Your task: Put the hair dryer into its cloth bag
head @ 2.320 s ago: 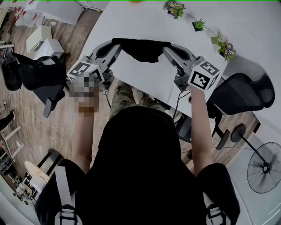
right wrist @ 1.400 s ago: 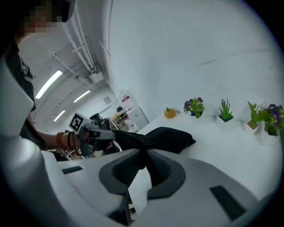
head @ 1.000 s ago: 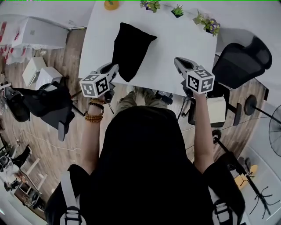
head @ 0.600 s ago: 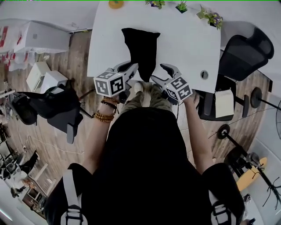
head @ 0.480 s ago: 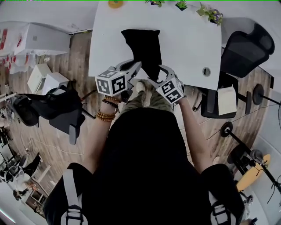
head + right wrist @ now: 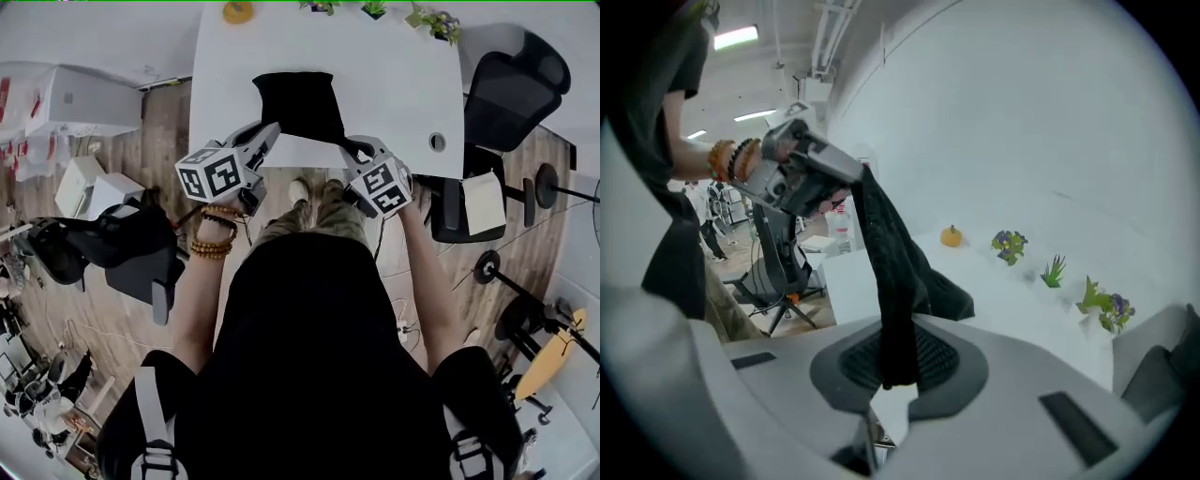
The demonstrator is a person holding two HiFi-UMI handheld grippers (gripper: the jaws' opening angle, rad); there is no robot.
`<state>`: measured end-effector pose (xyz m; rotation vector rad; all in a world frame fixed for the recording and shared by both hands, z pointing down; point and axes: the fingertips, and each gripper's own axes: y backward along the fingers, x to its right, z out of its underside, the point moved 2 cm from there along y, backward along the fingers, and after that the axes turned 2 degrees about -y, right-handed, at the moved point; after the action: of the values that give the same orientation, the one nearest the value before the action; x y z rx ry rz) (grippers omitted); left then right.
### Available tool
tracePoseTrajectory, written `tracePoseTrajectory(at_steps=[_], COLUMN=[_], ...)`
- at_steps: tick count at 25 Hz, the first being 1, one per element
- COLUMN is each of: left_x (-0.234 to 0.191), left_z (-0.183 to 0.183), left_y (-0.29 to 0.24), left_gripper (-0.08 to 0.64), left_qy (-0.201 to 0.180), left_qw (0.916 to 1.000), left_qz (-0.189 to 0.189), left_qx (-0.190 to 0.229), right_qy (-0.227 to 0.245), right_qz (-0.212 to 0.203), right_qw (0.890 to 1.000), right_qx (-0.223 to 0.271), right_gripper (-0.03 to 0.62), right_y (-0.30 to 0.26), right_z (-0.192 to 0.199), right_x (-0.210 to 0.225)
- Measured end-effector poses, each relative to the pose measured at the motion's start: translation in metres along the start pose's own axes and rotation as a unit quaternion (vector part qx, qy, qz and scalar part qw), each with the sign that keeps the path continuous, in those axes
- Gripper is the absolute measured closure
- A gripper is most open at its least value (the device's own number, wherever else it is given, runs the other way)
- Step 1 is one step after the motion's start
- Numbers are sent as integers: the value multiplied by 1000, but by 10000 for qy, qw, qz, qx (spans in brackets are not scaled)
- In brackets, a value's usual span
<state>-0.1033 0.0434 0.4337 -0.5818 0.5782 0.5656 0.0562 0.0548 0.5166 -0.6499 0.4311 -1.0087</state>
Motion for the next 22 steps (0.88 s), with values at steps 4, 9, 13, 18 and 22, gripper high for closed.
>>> tracePoseTrajectory(at_steps=[4,9,13,18,22], left_x=[4,12,27,39,39], left_z=[-35,-91,-127,-151,-157], left_y=[10,-1,-6,-20,-35], left_gripper=[518,518,519,519,518], left_qy=[-326,-693,-687,-847,-848], left_qw=[9992,9970,9949,9937,9941], left_qz=[207,227,393,433,347], left_qx=[126,276,622,585,585], right_qy=[75,617,413,405,369], right_qz=[-66,109,193,210,473], right_qw=[9995,9975,9975,9972,9962], right_qx=[299,334,541,596,638], right_gripper=[548,548,548,548,548], right_y=[43,69,79,85,83], right_z=[-57,-123,-150,-152,-155], right_x=[21,62,89,107,126])
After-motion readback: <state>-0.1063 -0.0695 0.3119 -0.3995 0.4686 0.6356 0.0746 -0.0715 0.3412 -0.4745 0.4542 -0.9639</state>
